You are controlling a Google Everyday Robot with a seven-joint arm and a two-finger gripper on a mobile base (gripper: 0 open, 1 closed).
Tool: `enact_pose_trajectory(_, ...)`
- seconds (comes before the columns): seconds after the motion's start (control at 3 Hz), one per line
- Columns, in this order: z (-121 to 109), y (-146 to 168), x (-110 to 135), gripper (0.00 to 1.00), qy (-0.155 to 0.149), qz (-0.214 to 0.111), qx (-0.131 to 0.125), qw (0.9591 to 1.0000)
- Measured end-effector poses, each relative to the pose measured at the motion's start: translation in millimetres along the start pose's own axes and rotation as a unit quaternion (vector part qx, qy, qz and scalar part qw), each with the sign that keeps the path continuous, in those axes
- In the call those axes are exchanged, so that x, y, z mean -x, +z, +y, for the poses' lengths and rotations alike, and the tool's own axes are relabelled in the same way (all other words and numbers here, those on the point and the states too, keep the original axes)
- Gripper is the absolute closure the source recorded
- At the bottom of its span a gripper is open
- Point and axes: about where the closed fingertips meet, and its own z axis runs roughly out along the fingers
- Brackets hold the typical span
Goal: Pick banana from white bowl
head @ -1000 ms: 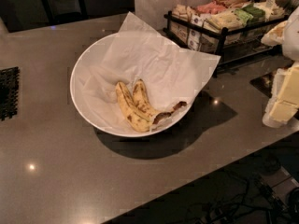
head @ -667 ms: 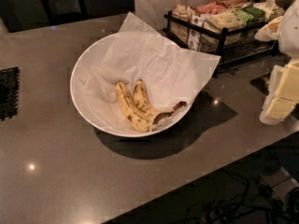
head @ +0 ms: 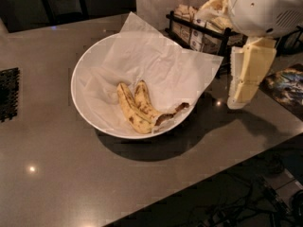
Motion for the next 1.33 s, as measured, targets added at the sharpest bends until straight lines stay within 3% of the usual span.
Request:
enact_pose_trajectory(0.33, -20, 9, 26, 0.0, -0.08, -0.056, 0.031, 0.9948)
enact_pose_trajectory(0.67, -55, 36, 26, 0.0, -0.126, -0.101, 0.062, 0.9849)
enact_pose_trajectory(1.0, -119, 69, 23, 0.0, -0.113, -0.097, 0.057, 0.9872)
enact_pose_trajectory(1.33, -185, 97, 30, 0.0, -0.044, -0.067, 0.039, 0.996)
